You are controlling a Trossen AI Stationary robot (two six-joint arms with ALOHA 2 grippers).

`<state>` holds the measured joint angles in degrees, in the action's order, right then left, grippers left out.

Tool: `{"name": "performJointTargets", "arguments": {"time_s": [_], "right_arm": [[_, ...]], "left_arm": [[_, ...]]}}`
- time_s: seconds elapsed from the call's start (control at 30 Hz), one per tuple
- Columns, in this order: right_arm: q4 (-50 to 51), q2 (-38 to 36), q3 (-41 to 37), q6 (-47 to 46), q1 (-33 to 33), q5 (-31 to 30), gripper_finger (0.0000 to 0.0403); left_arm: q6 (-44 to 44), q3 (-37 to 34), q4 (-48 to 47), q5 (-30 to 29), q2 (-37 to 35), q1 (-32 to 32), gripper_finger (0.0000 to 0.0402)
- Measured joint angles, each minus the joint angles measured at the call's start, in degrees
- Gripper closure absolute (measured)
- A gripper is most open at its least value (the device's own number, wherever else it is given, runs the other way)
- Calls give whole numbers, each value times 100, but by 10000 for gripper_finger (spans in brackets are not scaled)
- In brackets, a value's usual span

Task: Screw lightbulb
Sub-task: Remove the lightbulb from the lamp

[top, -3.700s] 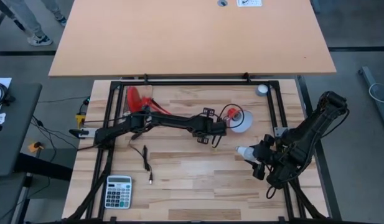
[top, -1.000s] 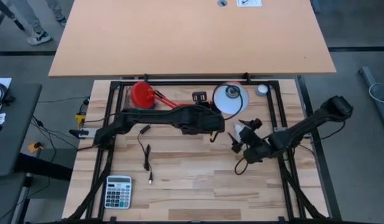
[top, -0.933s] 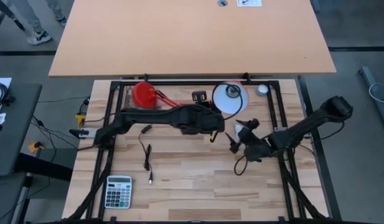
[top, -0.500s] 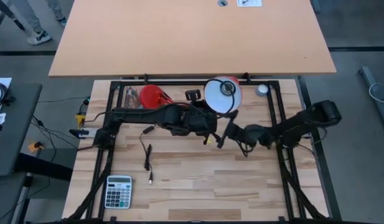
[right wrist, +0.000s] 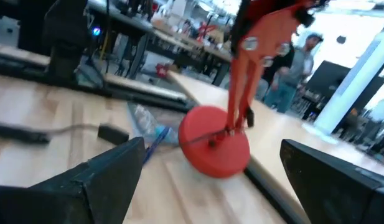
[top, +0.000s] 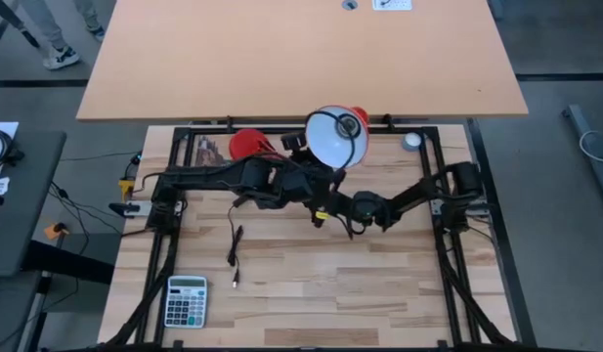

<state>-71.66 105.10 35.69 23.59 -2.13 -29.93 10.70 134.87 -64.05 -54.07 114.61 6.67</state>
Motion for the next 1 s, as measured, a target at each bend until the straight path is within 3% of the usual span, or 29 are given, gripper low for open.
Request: {"name": "performJointTargets", "arguments": {"time_s": [0.23, 0.43, 0.57, 0.7, 1.0], "right_arm": [[-575, 446, 815, 490, 83, -2, 19], [-417, 492, 1528, 356, 195, -11, 19], [-350, 491, 1753, 100, 140, -568, 29], [-299, 491, 1789, 112, -13, -951, 68], [-216, 493, 1782, 649, -487, -1806, 210]], "left_arm": [[73, 7, 340, -29, -191, 200, 337], [-79, 7, 681, 33, -366, 375, 337], [-154, 7, 823, 30, -422, 436, 337], [-218, 7, 801, 15, -439, 436, 337], [-253, 7, 775, -100, -468, 436, 321]]}}
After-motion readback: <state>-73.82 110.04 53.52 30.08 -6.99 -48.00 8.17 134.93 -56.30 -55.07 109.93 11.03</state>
